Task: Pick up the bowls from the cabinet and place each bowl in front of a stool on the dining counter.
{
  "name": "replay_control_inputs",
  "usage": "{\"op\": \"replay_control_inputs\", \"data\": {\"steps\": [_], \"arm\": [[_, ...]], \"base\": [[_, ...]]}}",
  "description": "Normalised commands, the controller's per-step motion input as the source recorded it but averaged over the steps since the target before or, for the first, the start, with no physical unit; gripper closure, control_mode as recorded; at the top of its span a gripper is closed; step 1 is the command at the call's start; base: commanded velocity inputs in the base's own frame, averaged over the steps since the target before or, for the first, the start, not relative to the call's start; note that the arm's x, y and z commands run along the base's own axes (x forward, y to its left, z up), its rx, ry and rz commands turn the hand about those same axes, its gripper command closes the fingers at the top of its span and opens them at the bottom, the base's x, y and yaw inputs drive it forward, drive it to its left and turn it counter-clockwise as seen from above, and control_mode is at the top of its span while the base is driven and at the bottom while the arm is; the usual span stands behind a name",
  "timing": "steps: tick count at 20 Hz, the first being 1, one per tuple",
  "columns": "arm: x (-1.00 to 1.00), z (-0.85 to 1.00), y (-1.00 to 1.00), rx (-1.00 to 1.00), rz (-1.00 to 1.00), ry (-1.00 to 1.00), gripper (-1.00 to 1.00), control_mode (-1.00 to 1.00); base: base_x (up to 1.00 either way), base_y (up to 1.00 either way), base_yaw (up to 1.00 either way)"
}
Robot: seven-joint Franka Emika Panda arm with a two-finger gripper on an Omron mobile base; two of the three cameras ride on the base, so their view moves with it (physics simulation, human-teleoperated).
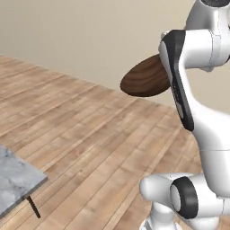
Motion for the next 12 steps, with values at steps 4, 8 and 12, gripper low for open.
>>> {"op": "replay_control_inputs", "data": {"steps": [4, 8, 12], "arm": [[0.00, 0.00, 0.00, 0.00, 0.00, 0.00, 1.00, 1.00], [0.00, 0.00, 0.00, 0.00, 0.00, 0.00, 1.00, 1.00], [0.00, 0.00, 0.00, 0.00, 0.00, 0.00, 1.00, 1.00]], "base": [[0.84, -0.79, 0.55], [0.94, -0.68, 0.54], [1.00, -0.52, 0.64]]}}
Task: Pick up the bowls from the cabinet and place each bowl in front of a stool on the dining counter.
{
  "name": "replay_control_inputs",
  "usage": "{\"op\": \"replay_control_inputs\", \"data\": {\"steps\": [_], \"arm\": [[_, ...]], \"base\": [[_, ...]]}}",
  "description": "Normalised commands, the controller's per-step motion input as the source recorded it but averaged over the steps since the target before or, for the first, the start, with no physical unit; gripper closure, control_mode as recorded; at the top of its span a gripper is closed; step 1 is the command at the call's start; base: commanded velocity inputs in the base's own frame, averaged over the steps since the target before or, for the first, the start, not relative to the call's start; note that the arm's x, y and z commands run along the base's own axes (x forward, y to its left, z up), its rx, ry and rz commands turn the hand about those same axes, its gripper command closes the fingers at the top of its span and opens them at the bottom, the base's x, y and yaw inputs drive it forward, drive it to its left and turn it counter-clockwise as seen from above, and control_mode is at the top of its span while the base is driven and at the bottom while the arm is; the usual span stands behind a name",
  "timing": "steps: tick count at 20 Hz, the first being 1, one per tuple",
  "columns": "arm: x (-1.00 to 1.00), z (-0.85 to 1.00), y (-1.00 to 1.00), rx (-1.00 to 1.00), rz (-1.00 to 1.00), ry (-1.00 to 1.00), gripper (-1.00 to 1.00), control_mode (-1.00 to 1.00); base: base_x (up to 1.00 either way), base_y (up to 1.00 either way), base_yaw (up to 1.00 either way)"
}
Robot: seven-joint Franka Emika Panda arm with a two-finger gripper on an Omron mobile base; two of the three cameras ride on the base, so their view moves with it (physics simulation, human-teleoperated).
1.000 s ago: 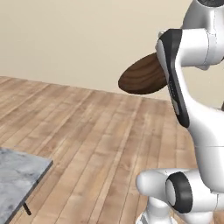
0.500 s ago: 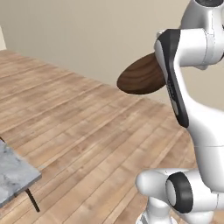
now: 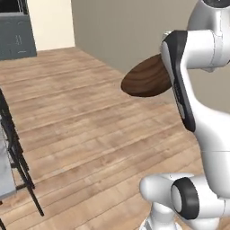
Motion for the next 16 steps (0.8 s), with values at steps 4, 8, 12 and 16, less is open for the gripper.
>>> {"op": "replay_control_inputs", "data": {"steps": [4, 8, 12, 16], "arm": [[0.00, 0.00, 0.00, 0.00, 0.00, 0.00, 1.00, 1.00], [0.00, 0.00, 0.00, 0.00, 0.00, 0.00, 1.00, 1.00], [0.00, 0.00, 0.00, 0.00, 0.00, 0.00, 1.00, 1.00], [0.00, 0.00, 0.00, 0.00, 0.00, 0.00, 1.00, 1.00]], "base": [[1.00, -0.36, 0.71], [1.00, -0.21, 0.69], [1.00, -0.18, 0.69], [1.00, -0.19, 0.67]]}}
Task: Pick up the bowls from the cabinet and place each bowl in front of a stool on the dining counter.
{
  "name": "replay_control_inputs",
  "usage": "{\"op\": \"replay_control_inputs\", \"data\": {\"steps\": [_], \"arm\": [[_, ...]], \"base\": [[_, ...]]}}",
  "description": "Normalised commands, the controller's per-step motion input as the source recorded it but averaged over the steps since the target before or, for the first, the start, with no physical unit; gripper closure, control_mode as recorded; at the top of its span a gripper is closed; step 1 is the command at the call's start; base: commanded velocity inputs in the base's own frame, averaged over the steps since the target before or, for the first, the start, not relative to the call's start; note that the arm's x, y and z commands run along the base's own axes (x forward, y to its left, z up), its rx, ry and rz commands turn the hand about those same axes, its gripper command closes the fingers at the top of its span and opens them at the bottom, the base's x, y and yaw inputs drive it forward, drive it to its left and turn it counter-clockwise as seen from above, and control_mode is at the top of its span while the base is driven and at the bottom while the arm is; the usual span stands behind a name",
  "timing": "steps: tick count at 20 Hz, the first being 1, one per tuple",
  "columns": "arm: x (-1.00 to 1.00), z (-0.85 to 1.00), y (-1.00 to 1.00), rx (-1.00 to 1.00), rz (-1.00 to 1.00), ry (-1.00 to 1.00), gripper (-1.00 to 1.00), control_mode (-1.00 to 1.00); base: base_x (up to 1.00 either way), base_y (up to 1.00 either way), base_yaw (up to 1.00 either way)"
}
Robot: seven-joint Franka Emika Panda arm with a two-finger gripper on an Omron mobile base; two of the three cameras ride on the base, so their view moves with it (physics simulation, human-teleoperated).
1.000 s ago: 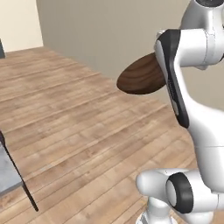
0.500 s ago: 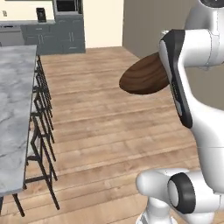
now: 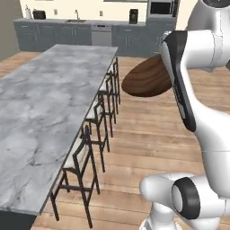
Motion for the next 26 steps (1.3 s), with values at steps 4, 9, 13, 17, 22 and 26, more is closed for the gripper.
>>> {"op": "replay_control_inputs", "data": {"steps": [4, 9, 13, 17, 22, 26], "arm": [[0.00, 0.00, 0.00, 0.00, 0.00, 0.00, 1.00, 1.00], [0.00, 0.00, 0.00, 0.00, 0.00, 0.00, 1.00, 1.00], [0.00, 0.00, 0.00, 0.00, 0.00, 0.00, 1.00, 1.00], [0.00, 0.00, 0.00, 0.00, 0.00, 0.00, 1.00, 1.00], [0.00, 0.00, 0.00, 0.00, 0.00, 0.00, 1.00, 1.00], [0.00, 0.00, 0.00, 0.00, 0.00, 0.00, 1.00, 1.00]], "base": [[1.00, -0.25, 0.65], [1.00, -0.16, 0.63], [1.00, -0.02, 0.58], [0.74, 0.21, 0.52], [0.46, 0.32, 0.50], [0.51, 0.12, 0.52]]}}
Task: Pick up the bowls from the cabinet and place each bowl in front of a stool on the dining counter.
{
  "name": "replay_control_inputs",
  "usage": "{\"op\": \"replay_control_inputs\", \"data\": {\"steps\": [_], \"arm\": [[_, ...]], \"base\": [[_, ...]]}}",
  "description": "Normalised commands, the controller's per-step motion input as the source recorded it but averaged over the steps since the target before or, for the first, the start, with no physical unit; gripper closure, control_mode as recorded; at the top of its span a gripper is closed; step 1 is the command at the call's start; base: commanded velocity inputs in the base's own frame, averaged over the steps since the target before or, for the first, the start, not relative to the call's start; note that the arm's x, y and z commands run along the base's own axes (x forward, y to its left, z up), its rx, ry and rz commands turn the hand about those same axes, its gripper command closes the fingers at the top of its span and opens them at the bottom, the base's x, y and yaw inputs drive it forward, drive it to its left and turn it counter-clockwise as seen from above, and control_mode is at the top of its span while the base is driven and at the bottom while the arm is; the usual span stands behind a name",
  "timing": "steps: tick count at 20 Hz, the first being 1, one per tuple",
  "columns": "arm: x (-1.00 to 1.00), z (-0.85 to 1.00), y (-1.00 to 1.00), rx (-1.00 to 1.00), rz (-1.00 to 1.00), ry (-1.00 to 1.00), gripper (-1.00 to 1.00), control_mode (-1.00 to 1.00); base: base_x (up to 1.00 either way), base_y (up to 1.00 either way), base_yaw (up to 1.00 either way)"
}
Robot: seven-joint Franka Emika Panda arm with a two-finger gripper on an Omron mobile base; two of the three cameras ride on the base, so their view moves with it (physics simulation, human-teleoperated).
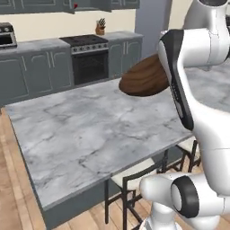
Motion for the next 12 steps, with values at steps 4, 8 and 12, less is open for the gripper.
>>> {"op": "replay_control_inputs", "data": {"steps": [4, 8, 12], "arm": [[0.00, 0.00, 0.00, 0.00, 0.00, 0.00, 1.00, 1.00], [0.00, 0.00, 0.00, 0.00, 0.00, 0.00, 1.00, 1.00], [0.00, 0.00, 0.00, 0.00, 0.00, 0.00, 1.00, 1.00]], "base": [[0.60, -0.16, 0.52], [0.53, -0.70, 0.57], [0.52, -0.81, 0.57]]}}
